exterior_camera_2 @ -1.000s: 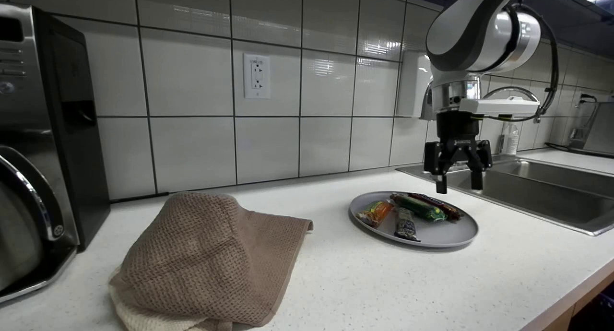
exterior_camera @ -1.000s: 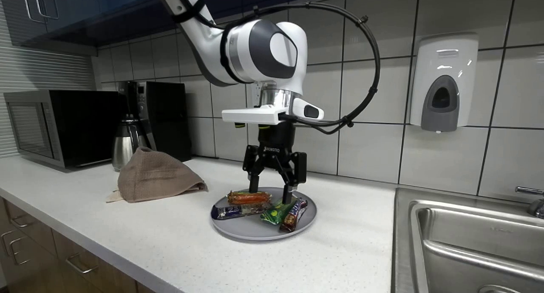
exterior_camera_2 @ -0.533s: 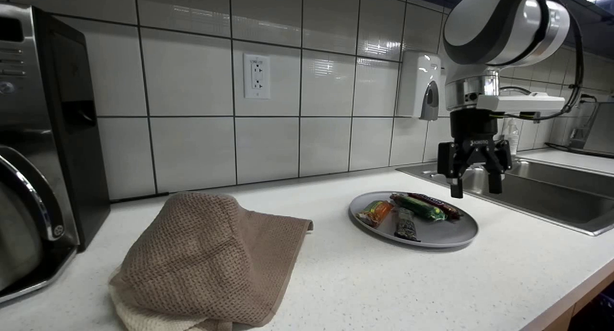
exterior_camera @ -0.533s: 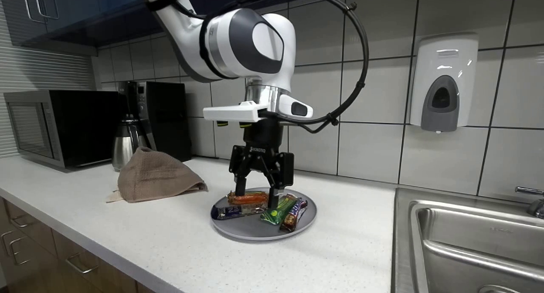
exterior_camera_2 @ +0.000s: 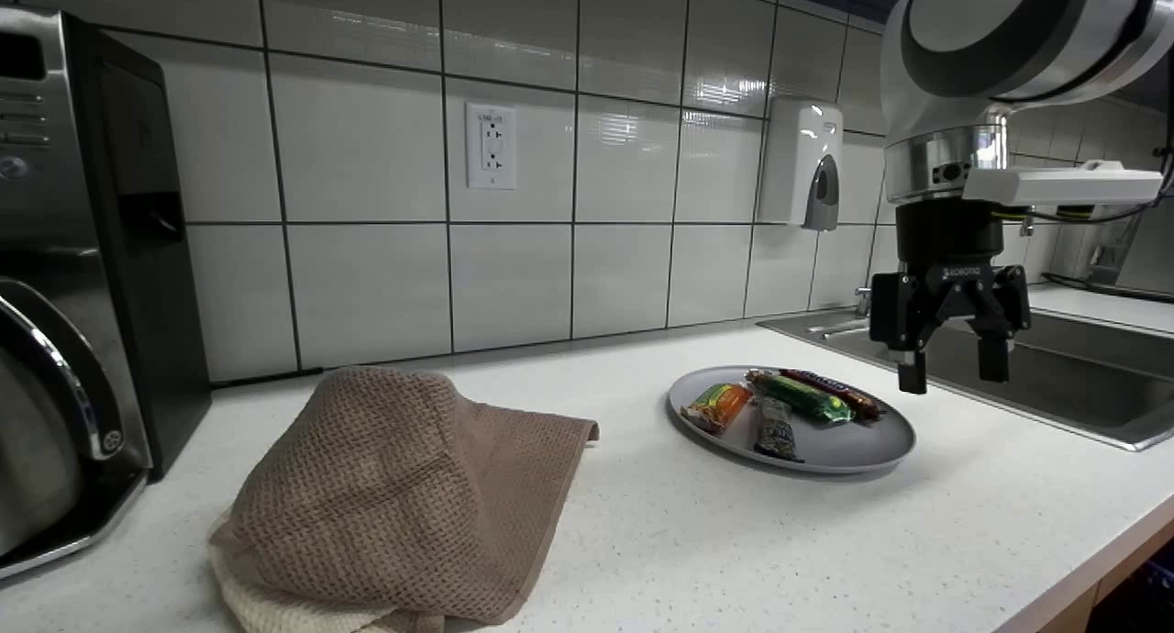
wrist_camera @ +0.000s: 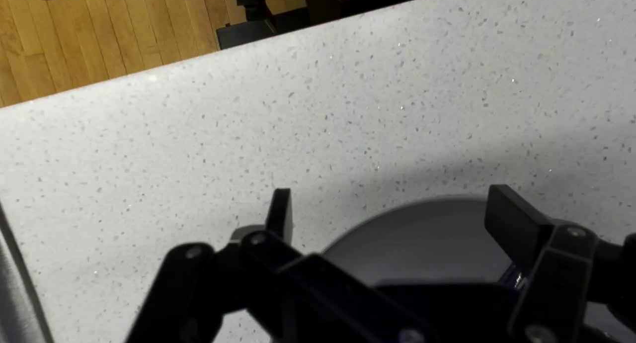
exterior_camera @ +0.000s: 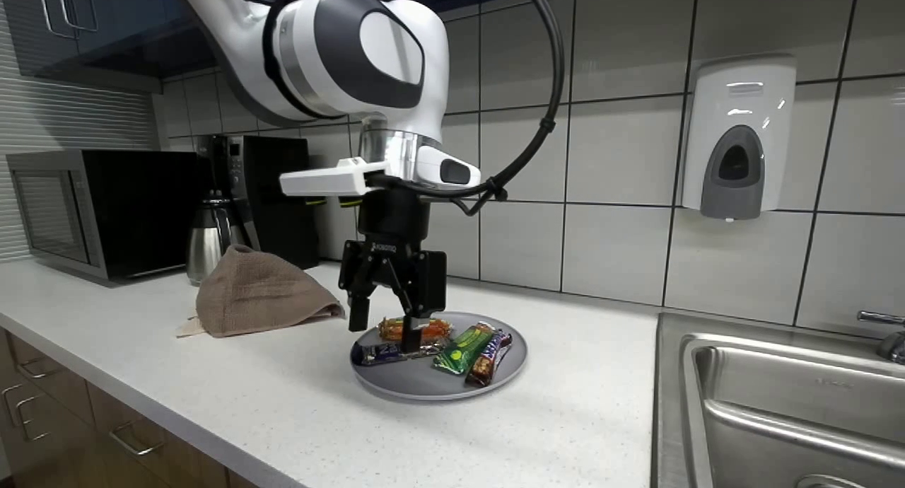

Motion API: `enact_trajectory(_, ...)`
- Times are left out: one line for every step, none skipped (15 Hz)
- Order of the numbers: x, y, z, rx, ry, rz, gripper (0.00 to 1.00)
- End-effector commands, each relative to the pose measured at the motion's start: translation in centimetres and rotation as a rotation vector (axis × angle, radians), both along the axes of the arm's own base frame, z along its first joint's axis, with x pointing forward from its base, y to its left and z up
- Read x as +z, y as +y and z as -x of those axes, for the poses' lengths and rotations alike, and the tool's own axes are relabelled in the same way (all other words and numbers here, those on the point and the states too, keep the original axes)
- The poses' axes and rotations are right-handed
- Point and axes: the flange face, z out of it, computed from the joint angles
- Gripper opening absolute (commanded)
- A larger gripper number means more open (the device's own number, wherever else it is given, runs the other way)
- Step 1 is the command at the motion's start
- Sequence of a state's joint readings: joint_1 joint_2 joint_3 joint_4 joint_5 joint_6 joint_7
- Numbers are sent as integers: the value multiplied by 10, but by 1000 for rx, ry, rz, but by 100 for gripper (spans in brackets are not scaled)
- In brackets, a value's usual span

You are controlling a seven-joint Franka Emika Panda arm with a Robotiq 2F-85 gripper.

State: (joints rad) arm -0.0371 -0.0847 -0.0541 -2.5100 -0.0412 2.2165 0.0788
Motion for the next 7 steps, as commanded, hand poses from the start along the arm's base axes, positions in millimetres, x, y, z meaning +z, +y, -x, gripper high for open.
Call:
enact_trajectory(2, 3, 5, 1, -3, 2, 100)
enact_trajectory(3, 5, 8, 0, -6, 4, 100)
enact_trajectory(4, 7, 10, 1, -9, 5, 100)
enact_trajectory(5, 7, 12, 1, -11, 5, 100)
enact_trajectory(5, 7, 12, 1, -12, 5, 100)
enact_trajectory(4, 7, 12, 1, -12, 5, 100)
enact_trajectory(4, 7, 12, 1, -12, 5, 100)
